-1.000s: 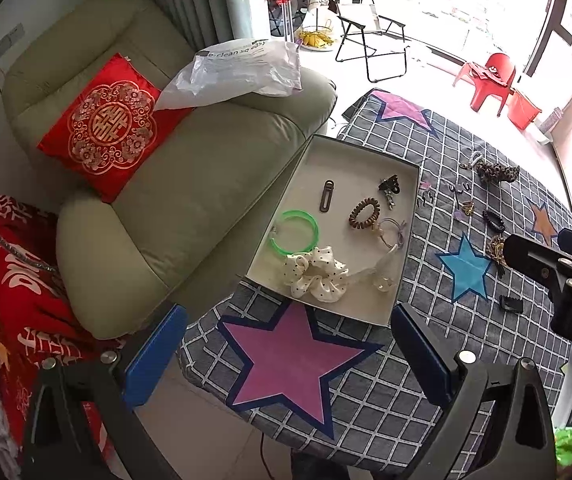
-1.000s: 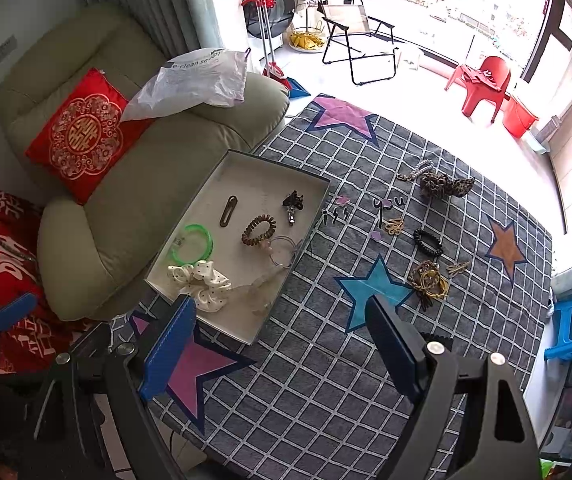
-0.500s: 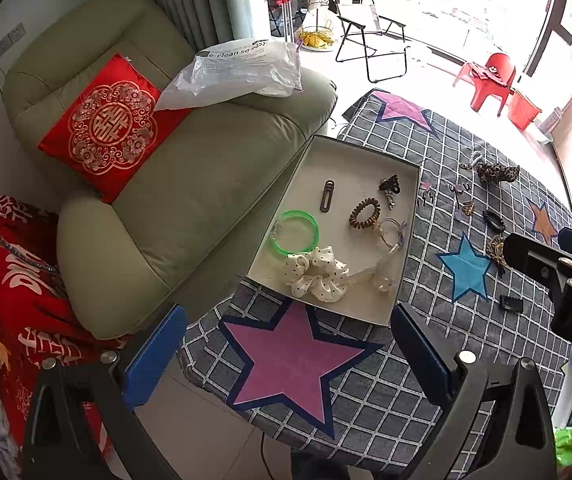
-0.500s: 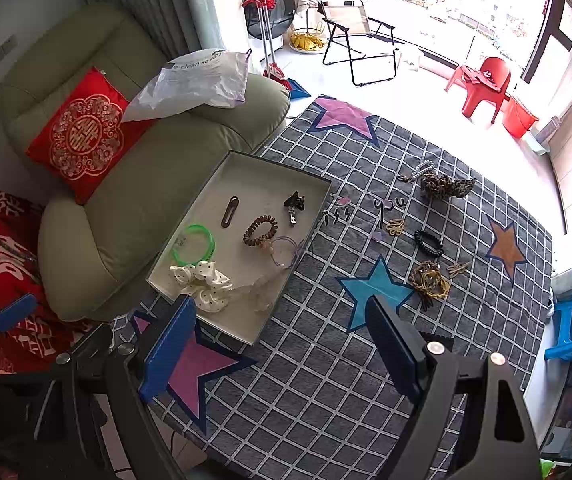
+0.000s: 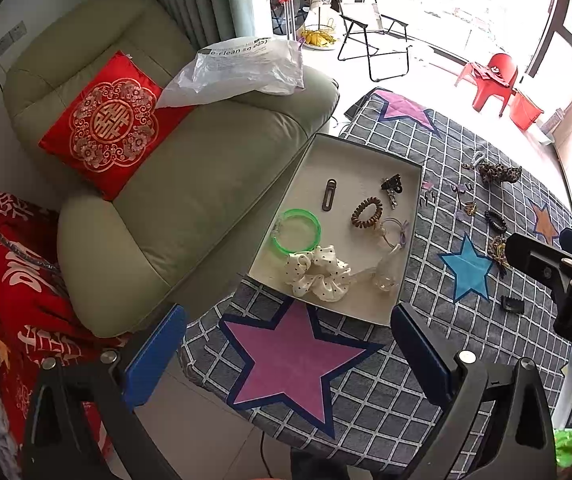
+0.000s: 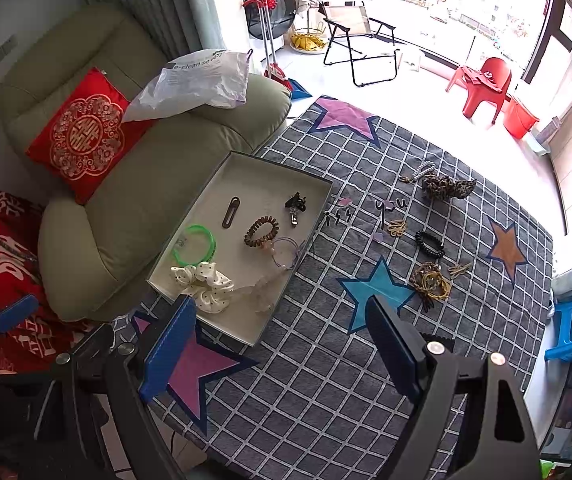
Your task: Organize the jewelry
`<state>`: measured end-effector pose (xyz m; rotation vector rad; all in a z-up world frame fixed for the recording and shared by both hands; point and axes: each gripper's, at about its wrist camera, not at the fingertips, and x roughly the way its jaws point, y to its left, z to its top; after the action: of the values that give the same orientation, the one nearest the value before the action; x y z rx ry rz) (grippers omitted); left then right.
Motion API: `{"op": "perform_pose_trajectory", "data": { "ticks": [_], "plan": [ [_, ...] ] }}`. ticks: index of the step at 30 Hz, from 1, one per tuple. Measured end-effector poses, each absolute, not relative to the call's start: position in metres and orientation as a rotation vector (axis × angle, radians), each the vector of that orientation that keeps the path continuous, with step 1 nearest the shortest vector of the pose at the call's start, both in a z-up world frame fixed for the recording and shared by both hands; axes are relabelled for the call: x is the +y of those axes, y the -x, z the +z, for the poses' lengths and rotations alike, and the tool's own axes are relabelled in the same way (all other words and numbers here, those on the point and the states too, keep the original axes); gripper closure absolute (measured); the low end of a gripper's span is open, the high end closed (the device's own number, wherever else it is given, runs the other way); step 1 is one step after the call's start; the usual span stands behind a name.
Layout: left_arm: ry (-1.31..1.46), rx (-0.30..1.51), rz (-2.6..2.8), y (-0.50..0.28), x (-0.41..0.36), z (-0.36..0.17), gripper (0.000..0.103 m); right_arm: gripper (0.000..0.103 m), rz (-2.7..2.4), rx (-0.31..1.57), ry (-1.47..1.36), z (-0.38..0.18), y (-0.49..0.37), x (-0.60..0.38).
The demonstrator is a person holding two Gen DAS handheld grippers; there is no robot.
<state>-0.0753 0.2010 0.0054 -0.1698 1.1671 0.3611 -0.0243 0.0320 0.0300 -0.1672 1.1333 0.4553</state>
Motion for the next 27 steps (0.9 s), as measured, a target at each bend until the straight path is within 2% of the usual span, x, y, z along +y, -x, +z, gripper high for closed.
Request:
{"op": "perform_pose_trajectory", "data": {
  "ticks": [27],
  "plan": [
    [0.184,1.175,0.374,0.0726,0.2006,-0.0020,0.001,0.015,0.454,1.140,0.169,0.0297,0.0233,0.0372]
  ]
}}
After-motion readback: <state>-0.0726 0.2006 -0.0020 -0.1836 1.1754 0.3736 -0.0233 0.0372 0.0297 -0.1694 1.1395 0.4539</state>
